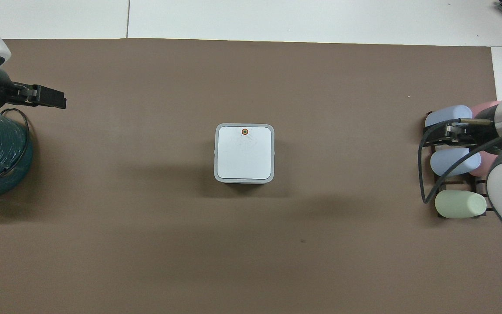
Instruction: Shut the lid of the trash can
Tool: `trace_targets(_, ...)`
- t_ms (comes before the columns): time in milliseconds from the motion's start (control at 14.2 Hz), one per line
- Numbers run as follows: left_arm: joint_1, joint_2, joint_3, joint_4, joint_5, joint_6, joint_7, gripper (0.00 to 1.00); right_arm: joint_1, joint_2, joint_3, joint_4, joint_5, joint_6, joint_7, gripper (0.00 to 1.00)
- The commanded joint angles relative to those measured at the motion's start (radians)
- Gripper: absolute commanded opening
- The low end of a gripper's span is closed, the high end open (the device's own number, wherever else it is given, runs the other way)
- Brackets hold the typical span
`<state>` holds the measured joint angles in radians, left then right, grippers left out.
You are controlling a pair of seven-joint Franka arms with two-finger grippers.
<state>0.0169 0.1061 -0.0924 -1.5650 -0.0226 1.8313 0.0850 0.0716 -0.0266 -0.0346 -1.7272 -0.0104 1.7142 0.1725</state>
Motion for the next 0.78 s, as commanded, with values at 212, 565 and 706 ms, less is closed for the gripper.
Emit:
trace_targets(212, -0.009, -0.037, 0.007, -0.047, 0.009, 0.002, -0.016, 1.00, -0.009, -0.016, 0.004, -0.011, 0.007, -0.008, -0.019, 1.00)
trace_targets(565, -0.009, -0.040, 0.007, -0.053, 0.009, 0.000, -0.016, 1.00, -0.009, -0.016, 0.004, -0.011, 0.007, -0.008, -0.019, 1.00)
trace_targets(706, -0.009, -0.040, 0.007, -0.053, 0.009, 0.002, -0.014, 1.00, -0.009, -0.016, 0.004, -0.011, 0.007, -0.008, -0.019, 1.00)
